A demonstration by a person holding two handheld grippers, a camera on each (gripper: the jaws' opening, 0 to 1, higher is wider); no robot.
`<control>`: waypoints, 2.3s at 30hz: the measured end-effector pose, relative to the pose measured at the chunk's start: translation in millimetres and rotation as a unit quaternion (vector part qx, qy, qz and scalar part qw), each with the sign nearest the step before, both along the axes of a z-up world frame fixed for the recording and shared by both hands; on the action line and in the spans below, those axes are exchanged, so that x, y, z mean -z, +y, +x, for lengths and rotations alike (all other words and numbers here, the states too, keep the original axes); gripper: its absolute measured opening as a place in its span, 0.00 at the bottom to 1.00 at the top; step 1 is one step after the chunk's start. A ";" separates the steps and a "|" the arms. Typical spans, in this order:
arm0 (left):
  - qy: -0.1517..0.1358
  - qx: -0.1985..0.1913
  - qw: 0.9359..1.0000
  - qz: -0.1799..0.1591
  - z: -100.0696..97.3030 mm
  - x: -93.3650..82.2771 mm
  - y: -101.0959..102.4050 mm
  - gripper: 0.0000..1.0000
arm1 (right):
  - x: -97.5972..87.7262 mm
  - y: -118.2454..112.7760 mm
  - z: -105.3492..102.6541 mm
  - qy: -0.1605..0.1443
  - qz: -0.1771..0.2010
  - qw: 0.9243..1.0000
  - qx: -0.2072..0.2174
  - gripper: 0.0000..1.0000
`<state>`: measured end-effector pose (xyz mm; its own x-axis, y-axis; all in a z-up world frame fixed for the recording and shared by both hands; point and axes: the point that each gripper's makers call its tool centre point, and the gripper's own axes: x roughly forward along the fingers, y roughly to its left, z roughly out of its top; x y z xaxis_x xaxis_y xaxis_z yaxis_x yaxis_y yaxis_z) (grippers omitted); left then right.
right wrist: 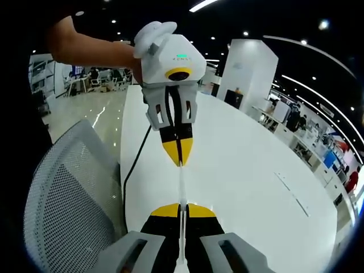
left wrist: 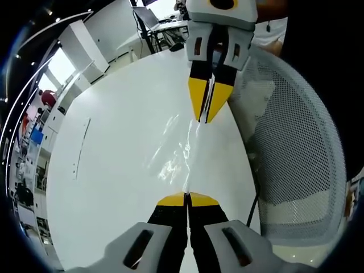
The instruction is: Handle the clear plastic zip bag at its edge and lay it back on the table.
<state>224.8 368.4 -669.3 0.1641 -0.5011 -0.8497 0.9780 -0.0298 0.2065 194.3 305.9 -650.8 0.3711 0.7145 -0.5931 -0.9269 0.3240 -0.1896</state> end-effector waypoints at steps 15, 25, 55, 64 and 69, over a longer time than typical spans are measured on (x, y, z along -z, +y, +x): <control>-0.002 -0.004 1.000 0.001 3.1 1.2 4.6 0.00 | -0.4 -2.7 -0.7 -0.001 -0.001 1.000 0.004 0.00; -0.003 -0.005 1.000 0.003 3.1 0.9 6.0 0.00 | -0.3 -6.3 -1.1 0.000 -0.001 1.000 0.009 0.00; 0.000 -0.009 1.000 0.005 3.5 2.1 8.5 0.00 | 1.5 -9.7 -1.9 0.003 0.000 1.000 0.011 0.00; 0.001 -0.009 1.000 0.006 3.0 2.4 9.1 0.00 | 2.3 -10.4 -3.0 0.005 0.000 1.000 0.012 0.00; 0.000 -0.010 1.000 0.005 3.2 1.5 8.9 0.00 | 2.0 -10.0 -2.6 0.004 0.000 1.000 0.013 0.00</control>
